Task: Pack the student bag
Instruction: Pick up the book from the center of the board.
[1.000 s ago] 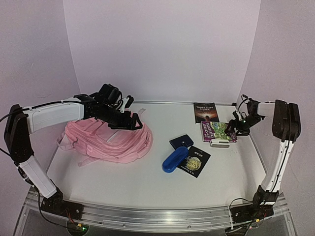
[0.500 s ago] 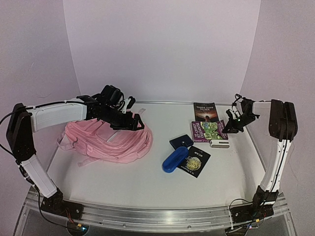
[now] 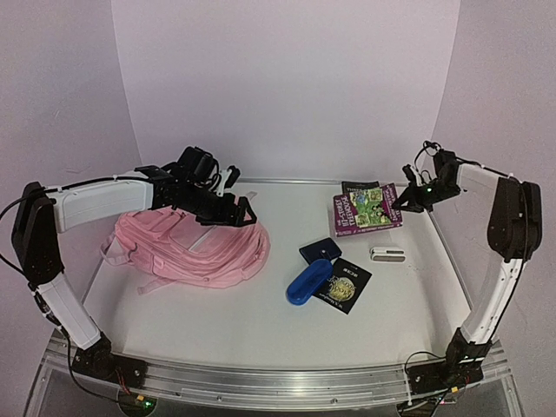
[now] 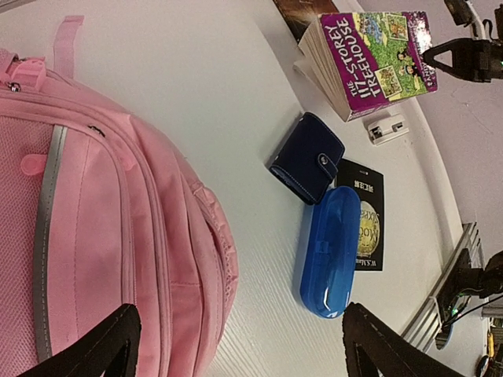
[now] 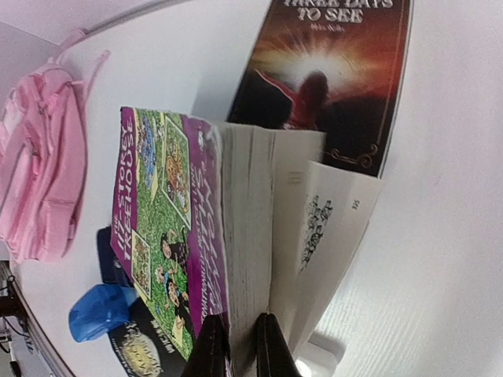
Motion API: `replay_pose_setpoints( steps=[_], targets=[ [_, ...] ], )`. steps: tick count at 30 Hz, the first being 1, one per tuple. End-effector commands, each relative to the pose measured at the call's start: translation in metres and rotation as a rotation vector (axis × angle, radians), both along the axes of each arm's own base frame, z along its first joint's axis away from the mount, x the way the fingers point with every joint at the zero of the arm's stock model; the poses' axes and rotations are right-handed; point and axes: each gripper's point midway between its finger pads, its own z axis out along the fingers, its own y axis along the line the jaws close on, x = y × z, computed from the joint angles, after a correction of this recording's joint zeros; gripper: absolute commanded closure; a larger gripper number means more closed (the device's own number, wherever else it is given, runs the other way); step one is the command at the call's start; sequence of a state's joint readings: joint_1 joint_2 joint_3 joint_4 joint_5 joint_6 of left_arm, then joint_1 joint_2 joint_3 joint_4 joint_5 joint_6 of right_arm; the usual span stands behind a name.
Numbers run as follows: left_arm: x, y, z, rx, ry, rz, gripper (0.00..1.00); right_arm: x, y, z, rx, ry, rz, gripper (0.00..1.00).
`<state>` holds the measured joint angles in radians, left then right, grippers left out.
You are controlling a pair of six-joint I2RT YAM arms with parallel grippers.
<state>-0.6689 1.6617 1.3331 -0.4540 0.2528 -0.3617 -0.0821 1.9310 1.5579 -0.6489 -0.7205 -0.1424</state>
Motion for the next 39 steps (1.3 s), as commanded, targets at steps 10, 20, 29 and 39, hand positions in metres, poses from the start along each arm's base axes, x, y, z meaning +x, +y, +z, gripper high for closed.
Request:
replay_pose_setpoints(
  steps=[10,20,29,39],
  targets=[
    [-0.006,-0.024,0.096,-0.147,-0.193,-0.166,0.05,-0.064,0.109,0.166,0.122,-0.374,0.326,1.00],
    [-0.040,-0.032,0.119,-0.183,-0.198,-0.366,0.00,-0.138,0.170,0.185,0.040,-0.486,0.608,1.00],
    [-0.091,-0.082,0.084,-0.273,-0.067,-0.608,0.00,-0.174,0.218,0.169,0.015,-0.466,0.763,1.00],
    [-0.100,-0.113,0.040,-0.389,0.017,-0.653,0.35,-0.197,0.249,0.152,0.047,-0.416,0.861,1.00]
  ],
)
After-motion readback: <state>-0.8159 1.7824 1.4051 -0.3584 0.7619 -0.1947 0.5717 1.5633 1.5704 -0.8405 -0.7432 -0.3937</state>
